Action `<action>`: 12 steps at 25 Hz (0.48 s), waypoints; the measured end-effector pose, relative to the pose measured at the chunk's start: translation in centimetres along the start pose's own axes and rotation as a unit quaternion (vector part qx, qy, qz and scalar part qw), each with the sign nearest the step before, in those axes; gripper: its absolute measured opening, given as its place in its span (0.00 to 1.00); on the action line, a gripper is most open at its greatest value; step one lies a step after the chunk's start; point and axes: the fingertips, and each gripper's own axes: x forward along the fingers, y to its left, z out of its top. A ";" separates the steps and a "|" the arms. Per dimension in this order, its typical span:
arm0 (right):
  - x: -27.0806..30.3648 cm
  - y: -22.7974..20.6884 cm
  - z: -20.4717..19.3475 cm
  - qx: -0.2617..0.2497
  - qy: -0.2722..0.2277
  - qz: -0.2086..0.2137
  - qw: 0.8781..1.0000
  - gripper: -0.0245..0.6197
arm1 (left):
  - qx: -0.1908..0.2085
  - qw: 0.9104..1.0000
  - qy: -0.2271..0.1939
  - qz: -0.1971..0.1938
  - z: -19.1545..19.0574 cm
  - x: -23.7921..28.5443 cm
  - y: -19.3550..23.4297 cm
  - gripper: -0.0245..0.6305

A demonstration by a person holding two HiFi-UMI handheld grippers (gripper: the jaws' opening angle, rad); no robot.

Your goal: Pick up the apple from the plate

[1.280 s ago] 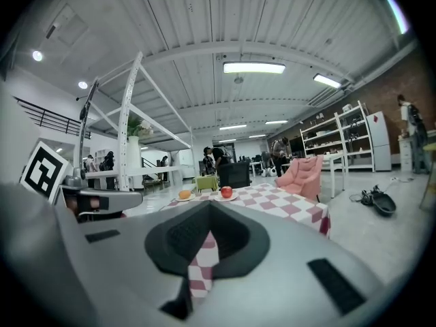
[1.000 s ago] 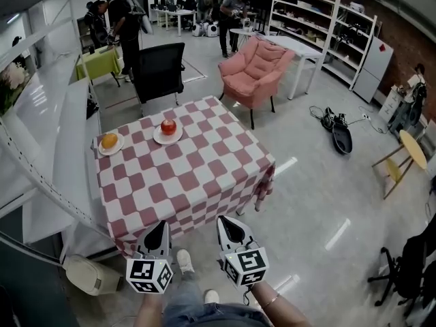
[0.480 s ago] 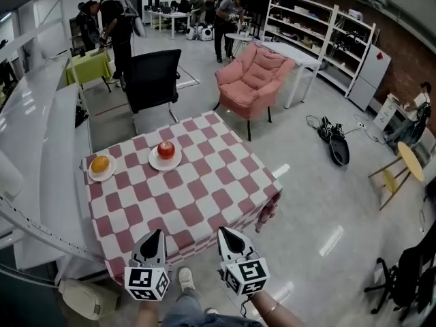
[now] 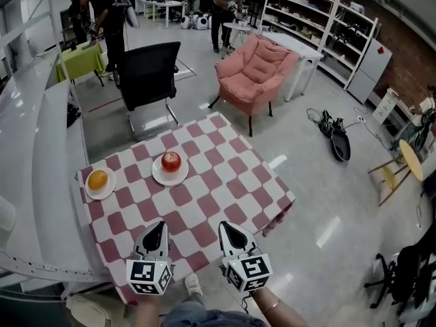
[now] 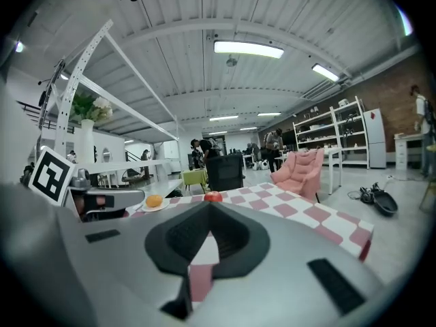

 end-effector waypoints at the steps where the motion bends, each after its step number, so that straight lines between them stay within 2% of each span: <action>1: 0.6 0.0 0.1 -0.001 0.001 -0.003 1.000 0.05 | 0.000 1.000 0.000 -0.003 0.2 0.6 0.5 0.06; 7: 3.6 -0.2 0.5 -0.001 0.006 -0.021 1.000 0.05 | -0.010 1.000 0.004 -0.021 0.7 3.4 2.6 0.06; 12: 5.2 0.3 0.9 -0.007 0.010 -0.026 1.000 0.05 | -0.015 1.000 0.004 -0.017 0.6 4.6 4.2 0.07</action>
